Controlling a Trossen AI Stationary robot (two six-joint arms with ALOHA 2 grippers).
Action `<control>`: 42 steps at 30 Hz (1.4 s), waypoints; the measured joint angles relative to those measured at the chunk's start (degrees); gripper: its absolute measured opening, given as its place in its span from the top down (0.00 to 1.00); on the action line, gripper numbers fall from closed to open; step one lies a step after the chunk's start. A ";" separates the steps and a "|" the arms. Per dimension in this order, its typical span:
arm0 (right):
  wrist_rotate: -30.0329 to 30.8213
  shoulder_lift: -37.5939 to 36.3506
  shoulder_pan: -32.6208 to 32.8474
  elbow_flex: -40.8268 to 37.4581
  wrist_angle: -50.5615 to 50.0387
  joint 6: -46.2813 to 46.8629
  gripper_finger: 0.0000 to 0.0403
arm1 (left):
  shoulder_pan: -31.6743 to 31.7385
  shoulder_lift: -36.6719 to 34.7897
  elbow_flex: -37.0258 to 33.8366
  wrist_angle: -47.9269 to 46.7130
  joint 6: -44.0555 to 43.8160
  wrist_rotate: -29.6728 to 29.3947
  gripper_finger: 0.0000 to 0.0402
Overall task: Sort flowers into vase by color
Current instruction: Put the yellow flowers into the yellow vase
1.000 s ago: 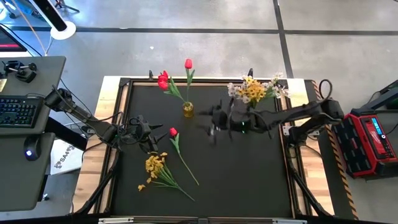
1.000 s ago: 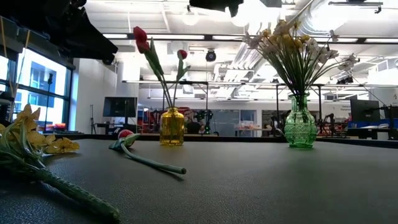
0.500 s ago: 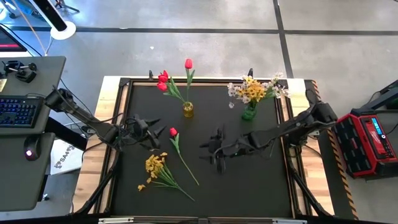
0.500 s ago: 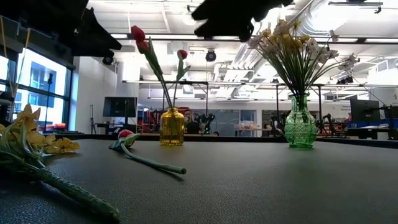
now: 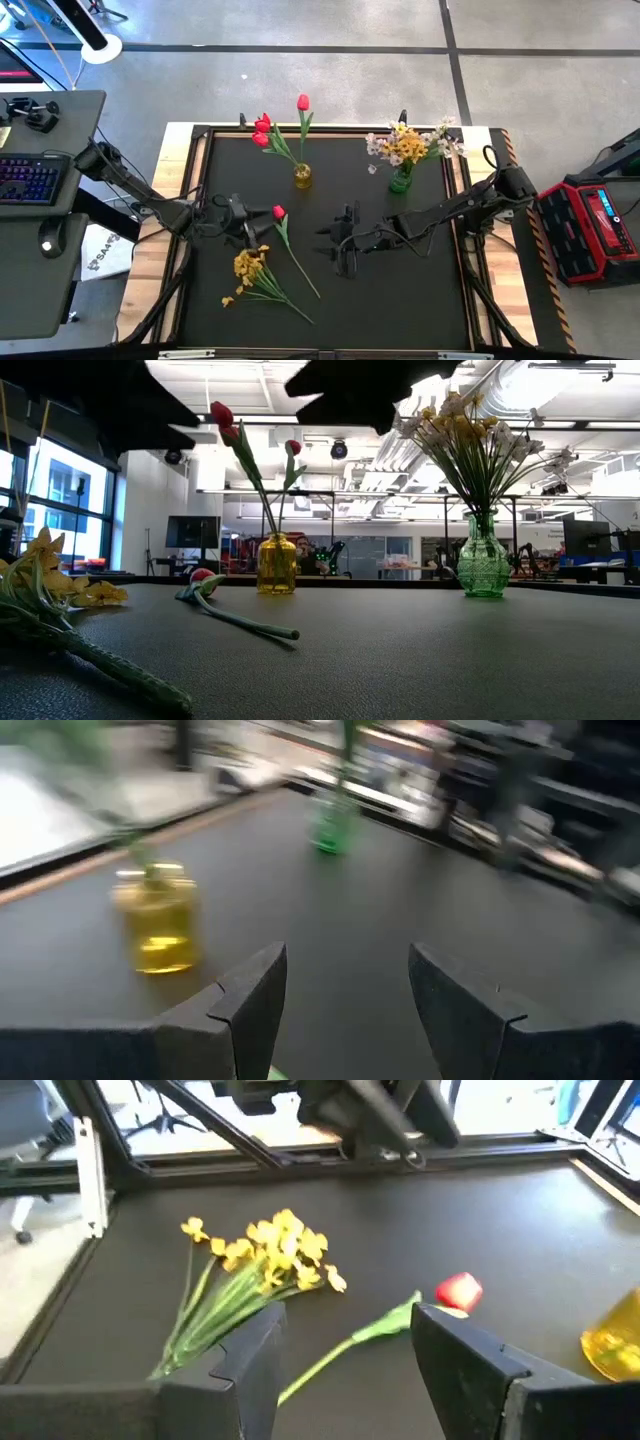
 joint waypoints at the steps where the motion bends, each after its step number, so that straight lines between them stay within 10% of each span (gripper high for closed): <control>1: -0.01 0.66 0.24 -0.02 1.64 -0.02 0.50 | -0.55 -0.01 0.00 0.77 1.75 2.56 0.50; 11: 0.69 15.99 4.73 6.65 15.88 2.50 0.50 | -8.05 -0.03 0.00 4.10 10.49 12.46 0.50; 33: -18.46 41.48 2.93 46.54 -18.73 18.21 0.34 | -15.71 -0.17 0.00 6.78 7.00 4.51 0.50; 42: -5.33 42.34 4.68 48.46 -25.91 14.59 0.33 | -17.11 -0.17 -0.02 8.12 7.03 1.97 0.50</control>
